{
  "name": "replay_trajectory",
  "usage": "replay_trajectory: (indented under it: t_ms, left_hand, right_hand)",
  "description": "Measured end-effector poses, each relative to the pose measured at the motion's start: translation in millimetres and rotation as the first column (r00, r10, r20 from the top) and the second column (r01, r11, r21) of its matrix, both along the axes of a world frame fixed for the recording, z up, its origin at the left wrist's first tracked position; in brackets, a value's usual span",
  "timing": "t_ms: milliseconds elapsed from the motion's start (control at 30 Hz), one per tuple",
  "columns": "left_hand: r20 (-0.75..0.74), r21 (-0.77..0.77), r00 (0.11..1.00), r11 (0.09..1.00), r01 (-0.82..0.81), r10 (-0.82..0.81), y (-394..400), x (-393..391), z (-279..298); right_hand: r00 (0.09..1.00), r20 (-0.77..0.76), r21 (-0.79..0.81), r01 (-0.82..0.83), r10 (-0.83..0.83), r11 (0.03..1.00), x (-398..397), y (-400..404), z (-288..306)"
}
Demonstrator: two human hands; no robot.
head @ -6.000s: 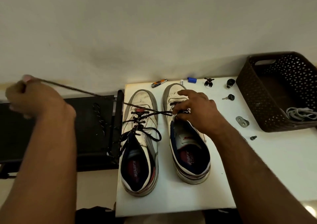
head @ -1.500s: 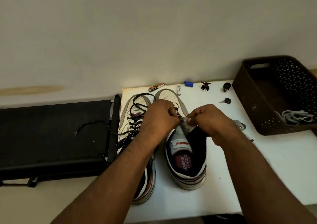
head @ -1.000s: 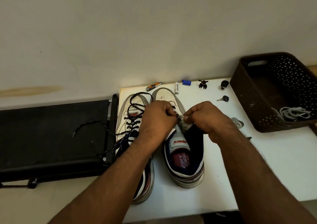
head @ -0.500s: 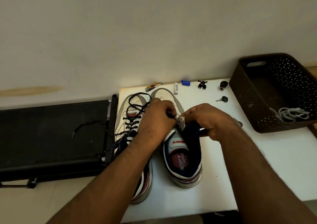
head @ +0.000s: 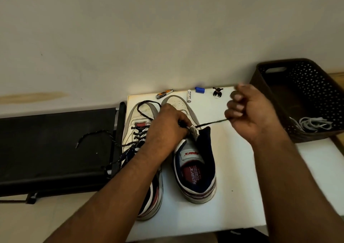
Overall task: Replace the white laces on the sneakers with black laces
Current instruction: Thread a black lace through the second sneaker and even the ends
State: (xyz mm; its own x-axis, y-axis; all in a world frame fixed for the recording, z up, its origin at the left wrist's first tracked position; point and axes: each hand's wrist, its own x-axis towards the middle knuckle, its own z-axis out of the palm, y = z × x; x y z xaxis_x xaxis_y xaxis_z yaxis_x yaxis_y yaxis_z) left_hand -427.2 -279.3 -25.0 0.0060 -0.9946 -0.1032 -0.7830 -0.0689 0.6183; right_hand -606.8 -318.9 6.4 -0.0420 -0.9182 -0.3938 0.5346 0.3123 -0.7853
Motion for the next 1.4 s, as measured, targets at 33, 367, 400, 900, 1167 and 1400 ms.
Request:
replay_trajectory:
  t_ms: [33,367,400,900,1167,1400]
  left_hand:
    - [0.010,-0.005,1.000,1.000,0.003,-0.003,0.2,-0.2,0.0]
    - [-0.001,-0.063,1.000,0.998,-0.029,0.029,-1.0,5.5,-6.0]
    - [0.003,-0.076,0.999,0.997,-0.033,0.033,-1.1,5.5,-7.1]
    - [0.127,-0.041,0.991,0.998,-0.046,0.051,-1.8,5.3,-5.7]
    - [-0.029,0.005,0.995,0.996,-0.093,0.093,1.6,9.0,-2.9]
    - [-0.065,0.081,0.993,0.992,-0.092,0.097,2.9,10.7,0.6]
  right_hand:
    - [0.924,-0.347,0.004,-0.172,0.162,0.985,4.1,2.2,-4.9]
    - [0.349,-0.742,0.309,-0.580,0.572,0.754,17.8,9.9,-7.7]
    - [0.345,-0.751,0.303,-0.577,0.563,0.758,16.0,10.1,-4.8]
    - [0.953,0.129,-0.272,0.300,-0.274,0.915,-1.8,0.0,4.4]
    - [-0.095,-0.916,0.344,-0.682,0.389,0.645,27.1,14.7,-24.0]
    - [-0.019,-1.000,0.013,-0.145,0.010,0.989,-16.9,5.1,-13.7]
